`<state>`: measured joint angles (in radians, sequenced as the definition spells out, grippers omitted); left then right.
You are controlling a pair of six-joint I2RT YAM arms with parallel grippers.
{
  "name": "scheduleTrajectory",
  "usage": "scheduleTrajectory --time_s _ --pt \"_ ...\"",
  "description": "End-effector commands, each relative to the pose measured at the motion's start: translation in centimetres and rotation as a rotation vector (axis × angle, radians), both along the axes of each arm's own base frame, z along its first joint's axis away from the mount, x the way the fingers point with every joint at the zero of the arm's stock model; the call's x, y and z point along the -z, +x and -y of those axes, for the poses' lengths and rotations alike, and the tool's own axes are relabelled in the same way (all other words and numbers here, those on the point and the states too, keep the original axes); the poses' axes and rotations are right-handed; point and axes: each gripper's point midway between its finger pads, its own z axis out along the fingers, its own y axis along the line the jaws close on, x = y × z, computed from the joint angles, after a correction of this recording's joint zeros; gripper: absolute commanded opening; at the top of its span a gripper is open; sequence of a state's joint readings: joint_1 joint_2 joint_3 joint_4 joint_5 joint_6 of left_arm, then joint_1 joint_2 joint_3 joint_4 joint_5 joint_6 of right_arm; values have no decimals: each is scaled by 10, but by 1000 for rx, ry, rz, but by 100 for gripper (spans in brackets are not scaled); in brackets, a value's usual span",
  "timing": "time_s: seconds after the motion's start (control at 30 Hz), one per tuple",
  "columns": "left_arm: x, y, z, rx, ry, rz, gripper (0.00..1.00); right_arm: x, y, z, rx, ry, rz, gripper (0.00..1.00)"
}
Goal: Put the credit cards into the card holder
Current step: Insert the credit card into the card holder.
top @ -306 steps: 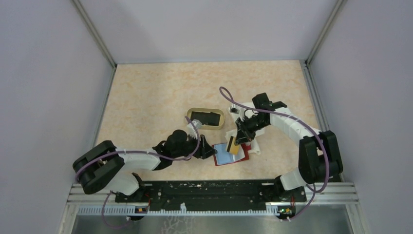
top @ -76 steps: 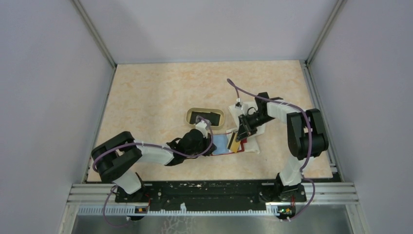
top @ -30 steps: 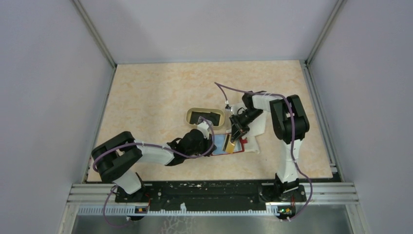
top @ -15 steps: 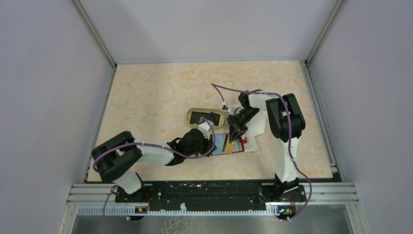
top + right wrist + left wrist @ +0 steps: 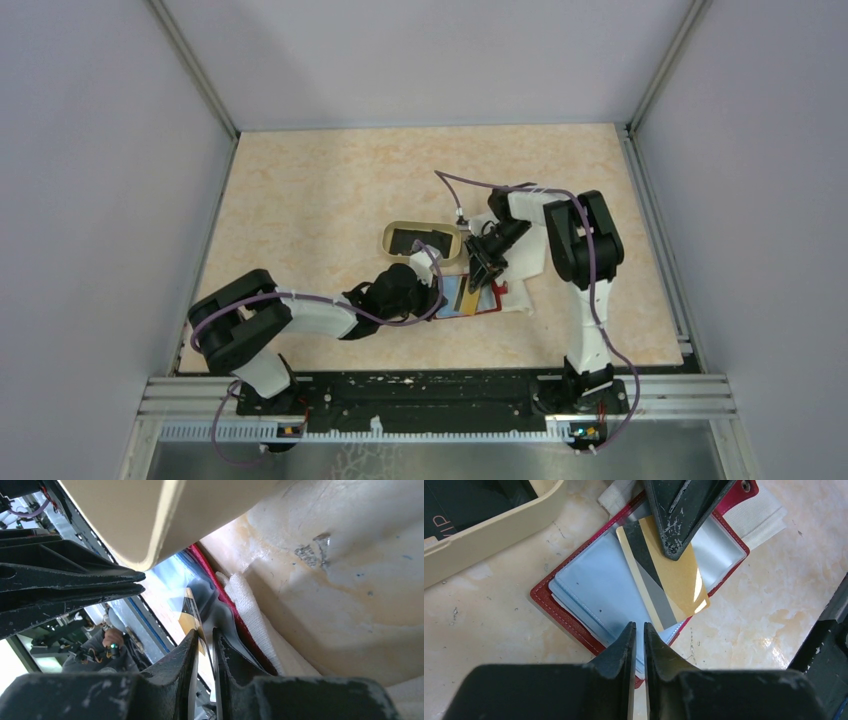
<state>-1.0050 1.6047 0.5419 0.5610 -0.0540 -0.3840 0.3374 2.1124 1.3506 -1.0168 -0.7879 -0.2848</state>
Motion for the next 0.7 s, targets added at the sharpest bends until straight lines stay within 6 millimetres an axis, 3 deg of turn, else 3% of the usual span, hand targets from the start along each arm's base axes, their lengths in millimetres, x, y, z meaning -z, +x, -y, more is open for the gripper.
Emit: scheduleTrajectory --time_s 0.0,0.27,0.5,0.67 --pt "-7 1 6 27 -26 28 16 27 12 10 -28 -124 69 15" --pt "-6 1 6 30 -25 28 16 30 14 5 -20 -169 60 16" --pt "-6 1 7 35 -29 29 16 27 13 -3 -14 -142 60 25" --pt "-11 -2 9 52 -51 35 16 23 14 -6 -12 -117 70 27"
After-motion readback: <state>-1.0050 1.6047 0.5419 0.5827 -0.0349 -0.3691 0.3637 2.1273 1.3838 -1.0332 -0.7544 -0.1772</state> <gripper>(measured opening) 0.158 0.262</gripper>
